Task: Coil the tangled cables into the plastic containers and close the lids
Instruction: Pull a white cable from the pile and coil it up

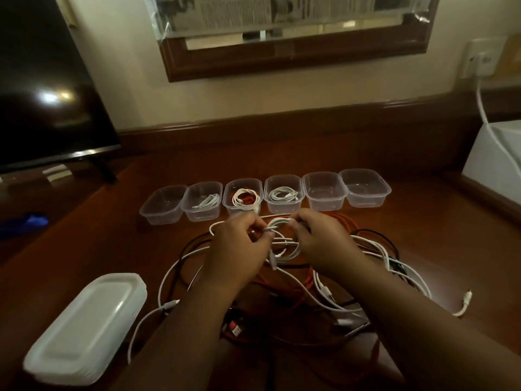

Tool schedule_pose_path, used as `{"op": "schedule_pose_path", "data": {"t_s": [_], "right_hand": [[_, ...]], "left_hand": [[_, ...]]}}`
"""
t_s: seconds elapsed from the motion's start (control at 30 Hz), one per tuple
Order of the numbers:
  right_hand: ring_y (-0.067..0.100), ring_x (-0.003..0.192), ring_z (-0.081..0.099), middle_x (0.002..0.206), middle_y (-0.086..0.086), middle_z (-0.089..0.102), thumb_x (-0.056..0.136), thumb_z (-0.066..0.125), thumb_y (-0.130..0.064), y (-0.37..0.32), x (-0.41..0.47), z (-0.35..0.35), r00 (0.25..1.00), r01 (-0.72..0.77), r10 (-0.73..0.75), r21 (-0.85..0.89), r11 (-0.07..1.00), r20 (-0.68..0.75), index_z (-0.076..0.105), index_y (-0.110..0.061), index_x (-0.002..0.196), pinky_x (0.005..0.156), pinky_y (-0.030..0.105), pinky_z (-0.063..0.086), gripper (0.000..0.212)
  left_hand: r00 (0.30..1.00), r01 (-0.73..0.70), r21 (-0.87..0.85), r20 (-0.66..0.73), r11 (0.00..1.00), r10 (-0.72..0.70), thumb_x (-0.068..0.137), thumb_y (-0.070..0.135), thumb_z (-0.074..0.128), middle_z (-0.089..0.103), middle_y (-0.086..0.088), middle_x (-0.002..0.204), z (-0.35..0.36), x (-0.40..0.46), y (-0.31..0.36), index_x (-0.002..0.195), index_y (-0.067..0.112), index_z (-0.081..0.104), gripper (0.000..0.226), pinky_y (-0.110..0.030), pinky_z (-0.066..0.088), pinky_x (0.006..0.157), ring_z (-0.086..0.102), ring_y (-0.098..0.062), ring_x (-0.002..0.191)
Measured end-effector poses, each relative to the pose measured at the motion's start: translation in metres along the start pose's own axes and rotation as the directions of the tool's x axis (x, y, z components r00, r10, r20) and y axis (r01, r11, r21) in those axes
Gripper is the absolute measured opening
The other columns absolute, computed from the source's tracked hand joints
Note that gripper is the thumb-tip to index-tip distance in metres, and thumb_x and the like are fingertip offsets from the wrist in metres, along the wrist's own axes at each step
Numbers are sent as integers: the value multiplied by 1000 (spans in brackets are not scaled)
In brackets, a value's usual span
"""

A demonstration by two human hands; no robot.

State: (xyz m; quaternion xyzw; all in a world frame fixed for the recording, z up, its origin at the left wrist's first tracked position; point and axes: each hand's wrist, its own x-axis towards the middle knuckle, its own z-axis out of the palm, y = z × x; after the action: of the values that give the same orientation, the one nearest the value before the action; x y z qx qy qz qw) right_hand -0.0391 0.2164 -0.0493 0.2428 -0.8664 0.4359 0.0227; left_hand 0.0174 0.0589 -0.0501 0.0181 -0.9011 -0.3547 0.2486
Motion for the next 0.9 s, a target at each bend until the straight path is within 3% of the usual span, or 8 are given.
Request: {"op": "schedule_pose_path", "data": {"t_s": [0.13, 0.23, 0.33, 0.43, 0.6, 0.7, 0.8, 0.9], "right_hand": [[16, 82, 63, 91, -2, 65, 101, 51, -29, -31, 11, 2, 996, 6, -17, 132, 991, 83, 62, -22, 107, 70, 30, 54, 14], [18, 94, 63, 113, 2, 63, 102, 45, -41, -40, 27, 14, 974, -104, 50, 242, 965, 221, 56, -22, 127, 76, 34, 56, 34], [18, 115, 55, 135, 3, 55, 100, 46, -47, -32, 43, 36, 937, 59, 11, -187, 981, 350, 47, -22, 140, 89, 33, 50, 47], [25, 137, 38, 151, 5, 40, 97, 46, -54, -18, 58, 59, 865, 377, -57, -571, 729, 499, 36, -25, 148, 110, 45, 35, 60], [23, 152, 4, 166, 4, 10, 99, 31, -62, 10, 75, 90, 793, 422, 0, -550, 721, 609, 15, -31, 156, 121, 49, 5, 67], [17, 152, 2, 166, -1, 9, 98, 26, -65, 25, 76, 102, 831, 404, -59, -529, 747, 553, 16, -35, 156, 122, 45, 0, 66], [16, 152, 3, 166, -3, 10, 97, 24, -67, 31, 78, 107, 852, 402, -91, -532, 746, 516, 19, -36, 155, 122, 44, 0, 66], [15, 152, 4, 165, -3, 11, 96, 22, -68, 33, 76, 109, 849, 414, -107, -526, 743, 517, 19, -36, 155, 122, 43, 0, 67]], "left_hand": [[997, 52, 40, 49, 998, -54, 89, 18, 71, 66, 10, 83, -38, 9, -7, 90, 22, 69, 4, -15, 46, 64, 62, -2, 77], [980, 199, -5, 26, 980, -199, 90, 14, 70, 68, 3, 88, -61, 28, -40, 96, 19, 69, 8, -22, 53, 68, 66, -10, 81], [939, 331, -72, -71, 941, -336, 89, 9, 70, 66, -10, 91, -86, 55, -86, 99, 16, 64, 13, -26, 53, 58, 67, -23, 74], [887, 419, -81, -175, 904, -427, 89, 5, 68, 65, -15, 91, -107, 82, -126, 95, 14, 60, 14, -30, 54, 57, 68, -26, 72], [819, 533, 81, -302, 843, -488, 85, 11, 67, 69, -11, 89, -118, 127, -180, 81, 23, 56, 17, -41, 59, 70, 69, -29, 77], [827, 549, 242, -299, 800, -477, 87, 10, 63, 69, -13, 98, -114, 151, -198, 93, 15, 61, 8, -35, 52, 68, 65, -31, 86], [834, 550, 392, -299, 737, -463, 90, 9, 61, 64, -19, 116, -106, 172, -210, 116, 7, 59, 26, -37, 47, 71, 63, -36, 103], [845, 534, 498, -296, 683, -446, 91, 5, 59, 62, -20, 122, -99, 187, -221, 121, 5, 55, 30, -41, 51, 79, 62, -38, 110]]}}
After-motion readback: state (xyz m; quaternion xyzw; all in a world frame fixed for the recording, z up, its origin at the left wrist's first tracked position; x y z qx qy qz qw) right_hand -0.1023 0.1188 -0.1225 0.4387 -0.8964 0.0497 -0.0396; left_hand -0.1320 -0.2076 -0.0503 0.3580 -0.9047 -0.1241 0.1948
